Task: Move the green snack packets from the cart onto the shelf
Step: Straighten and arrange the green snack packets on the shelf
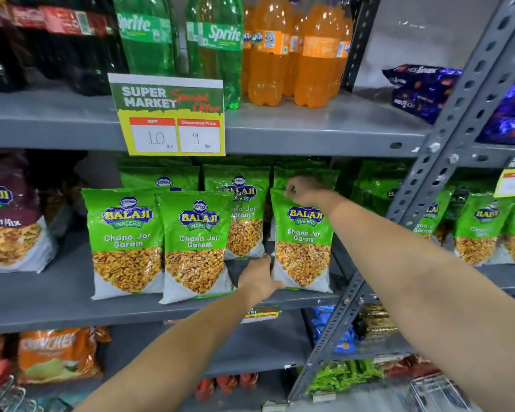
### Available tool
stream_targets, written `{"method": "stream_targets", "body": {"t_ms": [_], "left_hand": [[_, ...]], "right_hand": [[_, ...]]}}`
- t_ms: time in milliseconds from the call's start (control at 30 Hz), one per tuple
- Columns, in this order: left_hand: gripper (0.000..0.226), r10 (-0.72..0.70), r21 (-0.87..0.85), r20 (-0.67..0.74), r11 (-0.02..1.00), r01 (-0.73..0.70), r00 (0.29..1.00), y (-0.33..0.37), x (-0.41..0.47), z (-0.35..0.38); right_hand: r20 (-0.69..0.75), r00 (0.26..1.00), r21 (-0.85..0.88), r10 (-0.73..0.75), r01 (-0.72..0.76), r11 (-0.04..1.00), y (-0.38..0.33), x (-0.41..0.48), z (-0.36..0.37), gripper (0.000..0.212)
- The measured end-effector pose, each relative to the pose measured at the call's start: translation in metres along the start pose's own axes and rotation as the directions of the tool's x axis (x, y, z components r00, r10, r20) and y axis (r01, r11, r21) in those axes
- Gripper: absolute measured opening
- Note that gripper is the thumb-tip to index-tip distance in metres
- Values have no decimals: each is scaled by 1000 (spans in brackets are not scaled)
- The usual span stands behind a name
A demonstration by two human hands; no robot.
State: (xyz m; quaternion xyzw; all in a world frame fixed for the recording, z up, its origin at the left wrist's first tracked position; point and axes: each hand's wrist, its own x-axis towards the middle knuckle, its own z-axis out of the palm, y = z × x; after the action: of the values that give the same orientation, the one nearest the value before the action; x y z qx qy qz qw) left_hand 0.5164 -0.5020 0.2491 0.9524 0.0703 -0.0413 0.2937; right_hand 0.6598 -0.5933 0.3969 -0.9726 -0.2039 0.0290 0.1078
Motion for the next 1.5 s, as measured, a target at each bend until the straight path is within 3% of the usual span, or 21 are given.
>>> {"method": "stream_targets", "body": {"t_ms": [67, 233, 367, 433, 467, 533, 600, 667, 767, 833, 900, 967, 1033, 1167, 1233, 1300, 1400, 1500], "left_hand": [[54, -8, -10, -2, 1000, 8, 1000, -2, 0, 1], [47, -83, -108, -101, 992, 72, 991, -2, 8, -3], [53, -95, -131, -113, 988, 80, 989, -1, 12, -1], [68, -18, -99, -221, 995, -4, 975, -3, 7, 5], [75, 99, 32, -301, 995, -94, 948, -5, 5, 7], [82, 440, 431, -330, 857, -282, 835, -4, 0, 8], [84, 702, 695, -113, 562, -449, 704, 3, 3, 13], [75, 789, 788, 95, 313, -530, 608, 12, 11, 23], [58, 737, 816, 246, 193, -544, 630, 23, 17, 34], [49, 714, 808, 272, 194, -556, 645, 25, 17, 38], [47, 697, 806, 270, 214, -552, 664, 30, 17, 34], [51, 705, 796, 240, 250, -551, 668, 31, 22, 36], [57, 639, 770, 282, 295, -566, 716, 34, 27, 41], [62, 641, 773, 285, 287, -566, 713, 34, 23, 44], [59, 678, 789, 296, 223, -572, 673, 24, 18, 40], [56, 694, 804, 264, 226, -550, 670, 9, 9, 30], [68, 683, 840, 169, 278, -467, 711, -25, -5, 9], [81, 605, 871, 16, 383, -309, 796, -56, -23, -25]], "right_hand": [[-4, 1000, 38, -13, 13, 999, 1, 0, 0, 31], [-170, 985, 131, 0, 22, 991, 5, -3, -8, 28], [-148, 988, 92, -51, 65, 994, 11, -9, -15, 28], [-162, 986, 93, -28, 43, 995, 17, -13, -24, 27], [-168, 986, 68, 4, 7, 998, 21, -14, -28, 29], [-147, 983, -9, 107, -110, 994, 28, -15, -34, 38], [-99, 978, -60, 182, -188, 980, 33, -16, -36, 44], [-72, 975, -73, 210, -215, 974, 37, -14, -36, 44], [-73, 970, -46, 232, -235, 971, 45, -11, -36, 52], [-49, 970, -58, 237, -240, 969, 50, -10, -35, 54], [-116, 959, -67, 258, -267, 961, 54, -7, -32, 48], [-247, 927, -99, 284, -315, 944, 57, -4, -28, 37], [-324, 902, -129, 287, -342, 931, 60, -2, -19, 34], [-348, 901, -85, 258, -305, 949, 58, -4, -15, 26], [-374, 907, -85, 192, -240, 967, 52, -5, -17, 24], [-414, 905, -105, 92, -148, 983, 36, -8, -15, 25], [-407, 911, -158, -70, 5, 987, -5, -13, -1, 30], [-387, 887, -168, -251, 199, 965, -51, -20, 14, 31]]}}
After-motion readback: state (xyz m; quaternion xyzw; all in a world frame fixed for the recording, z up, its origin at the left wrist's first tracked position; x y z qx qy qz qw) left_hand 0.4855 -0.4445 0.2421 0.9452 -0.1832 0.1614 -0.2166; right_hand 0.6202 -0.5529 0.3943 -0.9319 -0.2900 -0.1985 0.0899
